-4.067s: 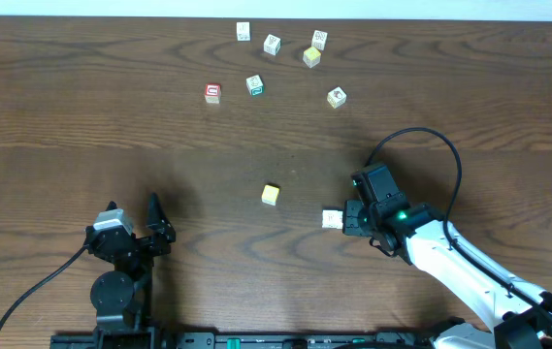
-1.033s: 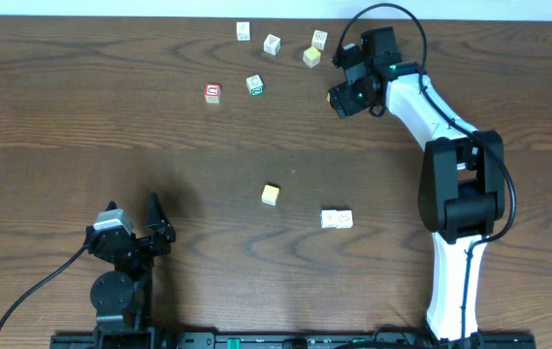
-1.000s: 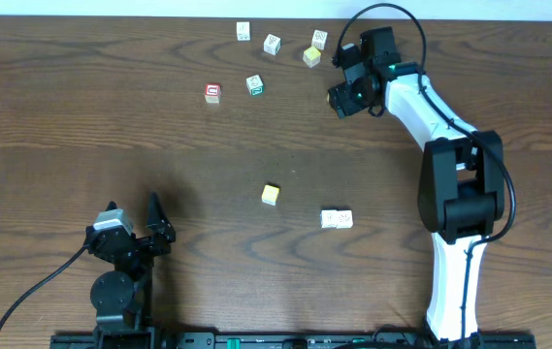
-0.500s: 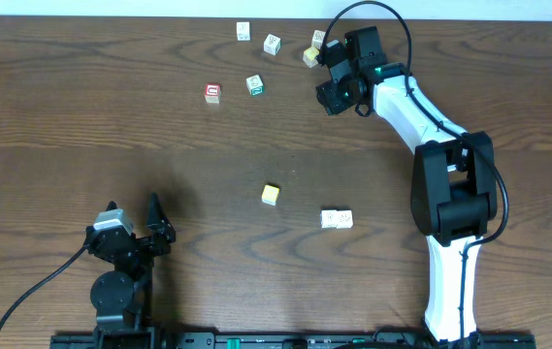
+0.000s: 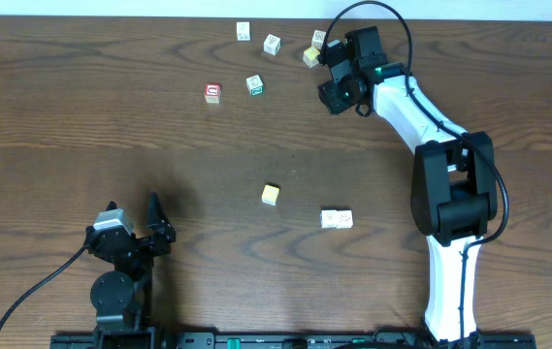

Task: Lift 5 blocks
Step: 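Move the right gripper to the far cluster above the acorn block, then lower the right gripper onto the acorn block and close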

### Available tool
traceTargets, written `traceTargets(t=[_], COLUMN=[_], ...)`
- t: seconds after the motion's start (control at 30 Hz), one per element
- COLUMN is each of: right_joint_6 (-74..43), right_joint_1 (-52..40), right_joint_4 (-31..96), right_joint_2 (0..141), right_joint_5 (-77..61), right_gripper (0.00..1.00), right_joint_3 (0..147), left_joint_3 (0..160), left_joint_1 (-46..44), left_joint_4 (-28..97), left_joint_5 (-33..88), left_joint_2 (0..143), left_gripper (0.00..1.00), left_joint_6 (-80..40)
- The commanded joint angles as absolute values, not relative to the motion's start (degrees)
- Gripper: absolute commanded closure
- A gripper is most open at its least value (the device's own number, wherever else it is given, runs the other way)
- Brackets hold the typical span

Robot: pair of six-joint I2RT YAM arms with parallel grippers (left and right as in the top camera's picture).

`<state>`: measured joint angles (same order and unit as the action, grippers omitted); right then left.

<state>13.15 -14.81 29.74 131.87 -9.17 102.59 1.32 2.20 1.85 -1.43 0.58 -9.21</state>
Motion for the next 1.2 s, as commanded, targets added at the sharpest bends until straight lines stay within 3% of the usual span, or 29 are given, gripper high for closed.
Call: traceTargets(t=[0.0, 0.87, 1.17], right_joint_6=[12.69, 12.43, 12.25], right_joint_1=[-14.94, -14.57, -14.57], right_joint_4=[29.76, 29.52, 28.97], right_joint_2=[132.25, 134.52, 134.52], right_joint_5=[-8.82, -7.07, -7.05], right_gripper=[0.48, 0.54, 0.60], right_joint_3=[103.83, 103.81, 103.83], left_joint_3=[0.23, 0.23, 0.23], left_joint_1=[2.44, 2.44, 2.44], left_joint_4=[4.05, 4.05, 4.05], left_joint_5=[-2.11, -2.09, -2.11], left_joint_2=[0.23, 0.23, 0.23], left_gripper=[0.24, 0.24, 0.24], left_joint_6=[-9.54, -9.54, -9.54])
